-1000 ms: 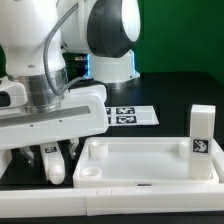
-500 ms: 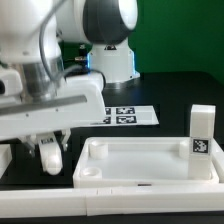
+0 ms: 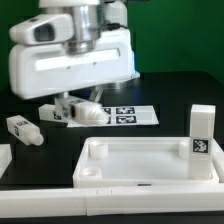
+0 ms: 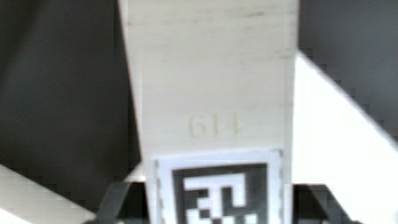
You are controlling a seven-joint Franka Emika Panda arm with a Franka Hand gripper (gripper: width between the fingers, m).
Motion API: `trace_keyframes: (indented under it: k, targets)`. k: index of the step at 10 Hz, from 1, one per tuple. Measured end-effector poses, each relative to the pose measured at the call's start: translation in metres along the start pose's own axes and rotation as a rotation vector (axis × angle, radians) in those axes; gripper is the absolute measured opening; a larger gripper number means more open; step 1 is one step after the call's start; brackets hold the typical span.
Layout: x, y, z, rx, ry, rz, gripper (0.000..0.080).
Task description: Assemble desk
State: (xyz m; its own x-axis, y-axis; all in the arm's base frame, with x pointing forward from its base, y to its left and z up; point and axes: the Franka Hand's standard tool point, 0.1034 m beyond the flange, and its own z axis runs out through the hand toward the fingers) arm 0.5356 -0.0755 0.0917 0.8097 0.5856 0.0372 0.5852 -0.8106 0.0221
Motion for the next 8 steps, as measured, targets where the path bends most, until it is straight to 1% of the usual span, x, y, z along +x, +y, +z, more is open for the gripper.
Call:
trace_keyframes:
  k: [2, 3, 4, 5, 6, 7, 8]
  targets:
    - [-0.002, 0.003, 0.002, -0.002, -0.006, -0.100, 0.0284]
    - [-0.002, -0.004, 0.004, 0.002, -0.012, -0.120, 0.0284]
    - [0.004, -0.030, 0.010, 0.032, -0.026, -0.143, 0.0284]
    - [0.012, -0.055, 0.009, 0.057, -0.032, -0.175, 0.0284]
    - [0.022, -0.078, 0.006, 0.047, -0.017, -0.207, 0.0284]
    - [0.026, -0.095, 0.007, 0.028, -0.002, -0.293, 0.0284]
    - [0.021, -0.089, 0.008, 0.033, -0.007, -0.360, 0.0284]
